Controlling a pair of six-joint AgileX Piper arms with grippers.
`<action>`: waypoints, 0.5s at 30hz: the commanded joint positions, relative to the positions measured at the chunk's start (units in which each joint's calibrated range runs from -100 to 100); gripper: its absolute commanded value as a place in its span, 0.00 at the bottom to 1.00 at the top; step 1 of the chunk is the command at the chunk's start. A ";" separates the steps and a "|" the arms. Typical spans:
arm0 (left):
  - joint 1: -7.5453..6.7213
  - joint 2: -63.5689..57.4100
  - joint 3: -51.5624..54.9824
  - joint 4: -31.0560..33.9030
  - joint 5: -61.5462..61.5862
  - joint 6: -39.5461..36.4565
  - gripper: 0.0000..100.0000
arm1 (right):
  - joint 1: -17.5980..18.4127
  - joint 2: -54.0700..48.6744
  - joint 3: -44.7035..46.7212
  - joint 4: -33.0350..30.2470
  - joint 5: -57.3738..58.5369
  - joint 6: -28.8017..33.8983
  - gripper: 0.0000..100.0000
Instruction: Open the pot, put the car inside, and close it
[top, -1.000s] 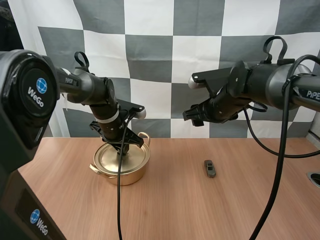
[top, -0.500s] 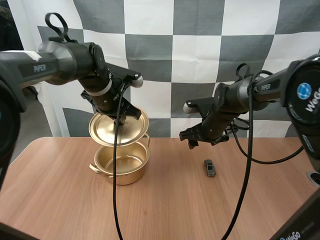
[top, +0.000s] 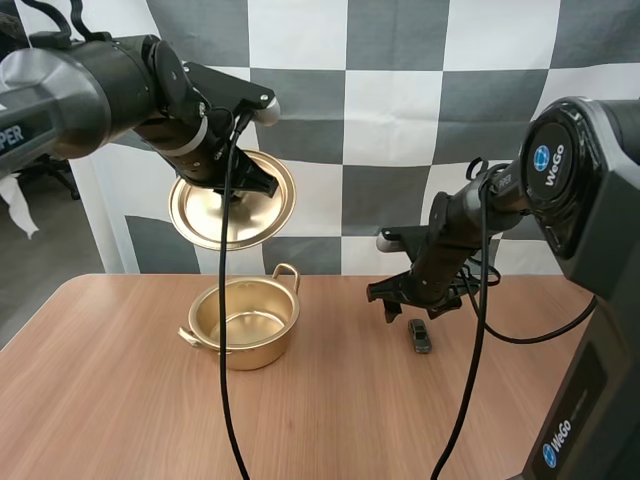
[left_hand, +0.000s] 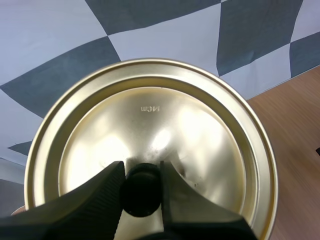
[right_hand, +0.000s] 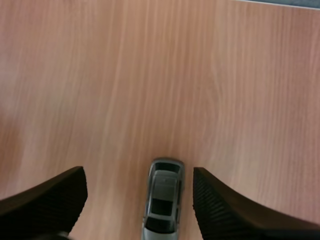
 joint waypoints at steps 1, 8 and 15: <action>0.05 -0.03 -0.05 0.01 -0.12 -0.01 0.00 | 0.00 0.48 0.10 -0.18 -0.16 0.07 1.00; 0.05 -0.05 -0.05 0.01 0.07 -0.01 0.00 | 0.00 3.23 0.10 -1.12 -0.87 0.07 1.00; 0.05 -0.05 -0.05 0.01 -0.08 -0.01 0.00 | 0.00 3.21 0.10 -1.12 -2.06 0.07 1.00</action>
